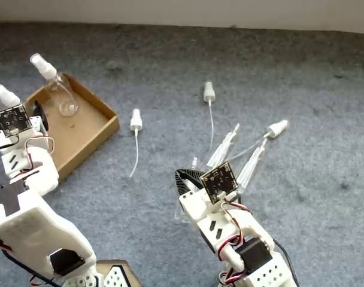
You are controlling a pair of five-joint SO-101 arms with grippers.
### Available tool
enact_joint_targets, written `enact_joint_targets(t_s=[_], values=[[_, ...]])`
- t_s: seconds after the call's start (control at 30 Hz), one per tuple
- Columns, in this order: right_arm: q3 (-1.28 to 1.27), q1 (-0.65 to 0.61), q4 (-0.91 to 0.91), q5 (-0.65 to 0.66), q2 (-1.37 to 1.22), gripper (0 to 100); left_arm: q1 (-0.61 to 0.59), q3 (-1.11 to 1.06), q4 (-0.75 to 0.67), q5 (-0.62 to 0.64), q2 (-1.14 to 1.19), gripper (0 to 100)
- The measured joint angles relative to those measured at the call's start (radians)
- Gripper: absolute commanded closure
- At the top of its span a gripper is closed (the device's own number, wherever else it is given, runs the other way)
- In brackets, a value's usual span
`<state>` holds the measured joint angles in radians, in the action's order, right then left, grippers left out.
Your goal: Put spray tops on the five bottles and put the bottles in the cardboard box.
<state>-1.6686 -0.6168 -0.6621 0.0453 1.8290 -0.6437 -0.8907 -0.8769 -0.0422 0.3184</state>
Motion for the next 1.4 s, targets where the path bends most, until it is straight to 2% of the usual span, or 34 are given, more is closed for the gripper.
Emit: enact_joint_targets(t_s=[0.2,0.37,0.9,1.07,1.4], values=[[0.000,0.000,0.000,0.000,0.000,99.4,0.000,-0.029,0.000,0.000,0.000,78],[0.000,0.000,0.000,0.000,0.000,99.4,0.000,-0.029,0.000,0.000,0.000,69],[0.000,0.000,0.000,0.000,0.000,99.4,-0.012,-0.034,0.000,0.000,0.000,69],[0.000,0.000,0.000,0.000,0.000,99.4,-0.015,-0.034,0.000,0.000,0.000,59],[0.000,0.000,0.000,0.000,0.000,99.4,-0.026,-0.034,0.000,0.000,0.000,59]])
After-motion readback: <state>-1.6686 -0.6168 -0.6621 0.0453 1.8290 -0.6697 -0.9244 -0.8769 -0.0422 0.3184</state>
